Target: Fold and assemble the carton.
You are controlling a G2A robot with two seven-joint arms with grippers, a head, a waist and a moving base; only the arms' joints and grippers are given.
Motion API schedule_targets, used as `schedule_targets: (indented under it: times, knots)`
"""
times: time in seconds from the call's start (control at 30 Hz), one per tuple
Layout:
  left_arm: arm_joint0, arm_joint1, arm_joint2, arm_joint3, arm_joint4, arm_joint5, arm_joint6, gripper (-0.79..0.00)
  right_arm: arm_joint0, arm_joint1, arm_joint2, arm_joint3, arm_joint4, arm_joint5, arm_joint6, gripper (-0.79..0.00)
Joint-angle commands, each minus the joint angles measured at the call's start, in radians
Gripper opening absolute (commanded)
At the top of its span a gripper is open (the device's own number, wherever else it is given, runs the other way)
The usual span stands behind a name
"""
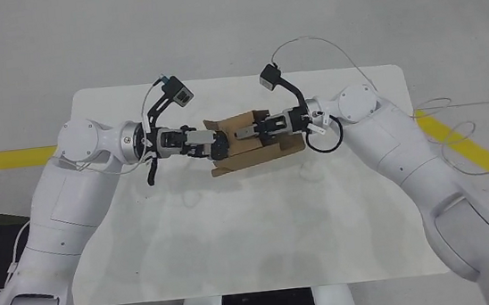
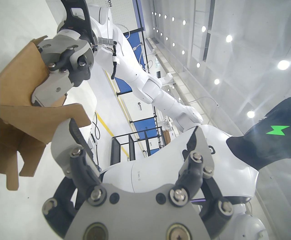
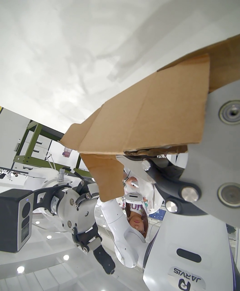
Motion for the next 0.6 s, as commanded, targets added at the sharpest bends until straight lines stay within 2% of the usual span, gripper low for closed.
schedule_targets:
  times: [0.0,0.57]
  knots:
    - [-0.004,-0.001,0.006,-0.001,0.023,-0.008,0.012,0.0,-0.001,-0.003,0.003,-0.001,0.001,0.001,0.001,-0.785]
    - [0.002,-0.002,0.01,-0.036,0.159,-0.053,0.091,0.0,-0.012,-0.012,0.033,-0.034,-0.019,0.012,0.012,-0.785]
